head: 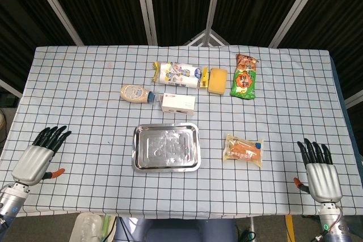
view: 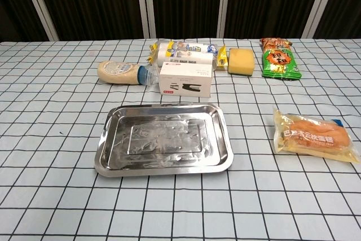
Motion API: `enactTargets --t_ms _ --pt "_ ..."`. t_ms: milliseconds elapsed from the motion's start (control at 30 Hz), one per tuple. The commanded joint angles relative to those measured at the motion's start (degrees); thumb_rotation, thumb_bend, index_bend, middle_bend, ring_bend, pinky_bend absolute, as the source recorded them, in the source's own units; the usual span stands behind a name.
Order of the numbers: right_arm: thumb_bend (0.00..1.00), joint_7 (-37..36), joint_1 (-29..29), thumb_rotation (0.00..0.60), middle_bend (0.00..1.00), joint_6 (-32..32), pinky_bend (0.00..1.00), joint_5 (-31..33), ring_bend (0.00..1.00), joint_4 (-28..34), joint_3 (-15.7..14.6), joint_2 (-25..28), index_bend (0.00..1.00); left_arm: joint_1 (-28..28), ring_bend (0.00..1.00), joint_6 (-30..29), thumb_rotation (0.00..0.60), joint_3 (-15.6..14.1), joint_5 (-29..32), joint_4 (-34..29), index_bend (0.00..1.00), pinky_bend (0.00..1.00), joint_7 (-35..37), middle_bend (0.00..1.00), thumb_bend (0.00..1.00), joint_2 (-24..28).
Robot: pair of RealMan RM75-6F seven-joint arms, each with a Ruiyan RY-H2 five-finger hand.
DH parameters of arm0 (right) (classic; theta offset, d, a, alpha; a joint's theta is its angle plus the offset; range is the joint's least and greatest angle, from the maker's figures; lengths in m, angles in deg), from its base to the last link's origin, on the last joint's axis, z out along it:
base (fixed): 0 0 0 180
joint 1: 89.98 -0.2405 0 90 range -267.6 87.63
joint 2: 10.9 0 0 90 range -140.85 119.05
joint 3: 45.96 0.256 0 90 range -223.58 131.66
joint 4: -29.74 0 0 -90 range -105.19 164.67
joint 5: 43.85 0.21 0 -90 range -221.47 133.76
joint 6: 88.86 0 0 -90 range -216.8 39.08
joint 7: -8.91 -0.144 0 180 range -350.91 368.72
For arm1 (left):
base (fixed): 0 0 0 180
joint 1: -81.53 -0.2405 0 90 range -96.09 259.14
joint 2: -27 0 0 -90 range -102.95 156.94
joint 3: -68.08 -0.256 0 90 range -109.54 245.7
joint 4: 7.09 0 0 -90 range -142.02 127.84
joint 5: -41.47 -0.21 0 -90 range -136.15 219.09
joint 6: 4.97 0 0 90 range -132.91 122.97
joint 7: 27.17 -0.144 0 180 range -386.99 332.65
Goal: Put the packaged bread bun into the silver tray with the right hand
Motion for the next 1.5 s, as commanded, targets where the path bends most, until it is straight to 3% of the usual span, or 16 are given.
enactTargets --t_ms 33,267,400,667,967,1067,1167,1300,1433,1500 --pt "0.25 0.4 0.1 0.6 0.0 0.2 0.0 -0.2 0.0 0.1 -0.1 -0.2 0.0 0.0 0.0 0.1 0.6 0.0 0.0 0.0 0.0 0.0 0.0 0.0 0.09 0.0" --pt "0.25 -1.7 -1.1 0.6 0.0 -2.9 0.0 -1.8 0.0 1.4 -1.4 -0.2 0.0 0.3 0.0 0.5 0.6 0.1 0.3 -0.3 0.0 0.0 -0.4 0.0 0.09 -0.2" --pt "0.25 0.9 -3.5 0.6 0.0 -6.0 0.0 -3.7 0.0 1.9 -1.8 -2.9 0.0 0.5 0.0 0.9 0.6 0.2 0.4 -0.4 0.0 0.0 -0.9 0.0 0.09 -0.5" --pt "0.25 11.7 -10.5 0.6 0.0 -15.3 0.0 3.7 0.0 1.6 2.8 -11.7 0.0 1.0 0.0 1.9 0.6 0.4 1.0 0.0 0.0 0.0 0.1 0.0 0.09 -0.3" --pt "0.25 19.4 -16.4 0.6 0.0 -20.0 0.0 12.9 0.0 -3.3 7.4 -19.1 0.0 1.0 0.0 1.3 0.6 0.9 1.6 0.6 0.0 0.0 3.0 0.0 0.09 0.7" --pt "0.25 20.2 -17.6 0.6 0.0 -20.3 0.1 14.0 0.0 -4.4 7.9 -20.0 0.0 0.8 0.0 0.8 0.6 0.9 1.3 0.6 0.0 0.0 3.6 0.0 0.09 0.8" --pt "0.26 20.4 -18.2 0.6 0.1 -20.3 0.27 14.8 0.04 -4.9 7.9 -20.3 0.12 0.8 0.0 0.8 0.6 0.9 1.4 0.7 0.0 0.0 3.8 0.0 0.09 0.8" --pt "0.31 20.3 -18.8 0.6 0.31 -19.9 0.51 15.0 0.22 -5.3 7.7 -20.5 0.37 0.8 0.0 0.8 0.6 0.9 1.4 0.7 0.0 0.0 3.6 0.0 0.09 0.8" --pt "0.32 20.7 -18.9 0.6 0.49 -18.4 0.63 13.8 0.39 -4.7 6.9 -20.6 0.51 0.8 0.0 0.8 0.6 0.8 1.3 0.5 0.0 0.0 3.4 0.0 0.09 0.8" --pt "0.33 20.9 -18.9 0.6 0.52 -17.9 0.67 13.4 0.43 -4.2 6.5 -20.5 0.54 0.8 0.0 0.8 0.6 0.8 1.3 0.5 0.0 0.0 3.3 0.0 0.09 0.8"
